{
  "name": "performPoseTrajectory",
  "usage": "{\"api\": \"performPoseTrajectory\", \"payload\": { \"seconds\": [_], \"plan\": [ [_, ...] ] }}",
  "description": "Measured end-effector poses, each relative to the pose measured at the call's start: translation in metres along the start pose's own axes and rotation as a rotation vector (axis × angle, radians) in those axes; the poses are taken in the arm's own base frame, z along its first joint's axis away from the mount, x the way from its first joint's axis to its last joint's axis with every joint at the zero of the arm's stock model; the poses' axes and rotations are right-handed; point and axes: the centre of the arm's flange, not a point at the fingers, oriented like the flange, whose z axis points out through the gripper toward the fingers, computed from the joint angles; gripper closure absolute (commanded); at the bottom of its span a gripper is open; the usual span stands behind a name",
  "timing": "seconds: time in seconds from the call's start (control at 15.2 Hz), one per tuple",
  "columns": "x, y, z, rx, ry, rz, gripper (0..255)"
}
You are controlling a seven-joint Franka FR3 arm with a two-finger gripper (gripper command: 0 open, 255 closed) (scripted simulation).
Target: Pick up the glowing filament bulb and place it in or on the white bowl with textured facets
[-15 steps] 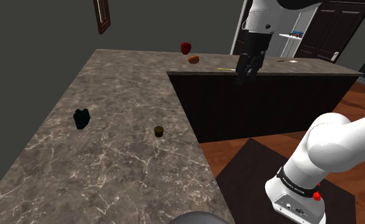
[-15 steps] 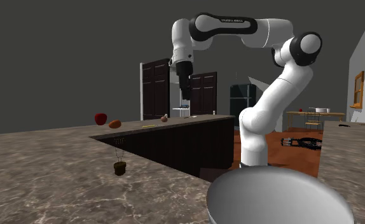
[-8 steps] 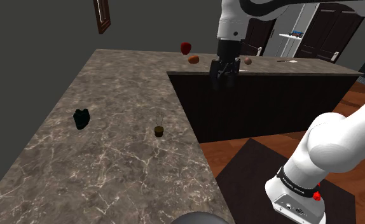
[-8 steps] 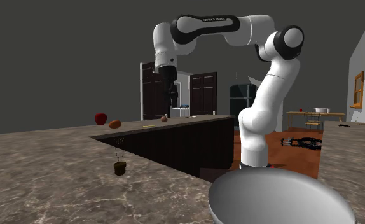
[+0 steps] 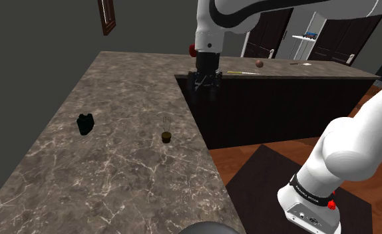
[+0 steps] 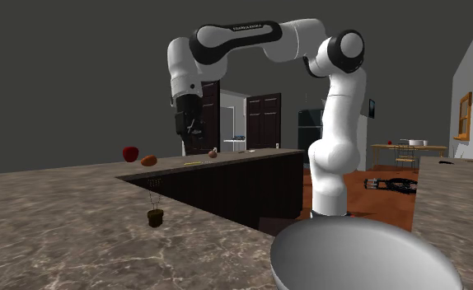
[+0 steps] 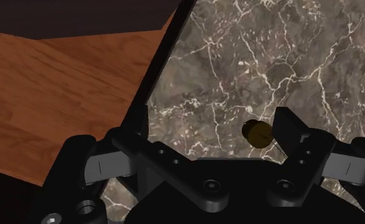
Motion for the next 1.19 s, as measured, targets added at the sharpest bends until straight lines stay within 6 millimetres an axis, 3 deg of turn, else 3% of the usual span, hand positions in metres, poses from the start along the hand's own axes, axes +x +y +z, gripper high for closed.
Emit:
{"api": "performPoseTrajectory", "payload": {
  "seconds": [0.59,1.19],
  "plan": [
    [0.080,-0.080,0.032,0.079,-0.082,0.023,0],
    [0.084,-0.090,0.076,0.088,-0.091,0.026,0]
  ]
}}
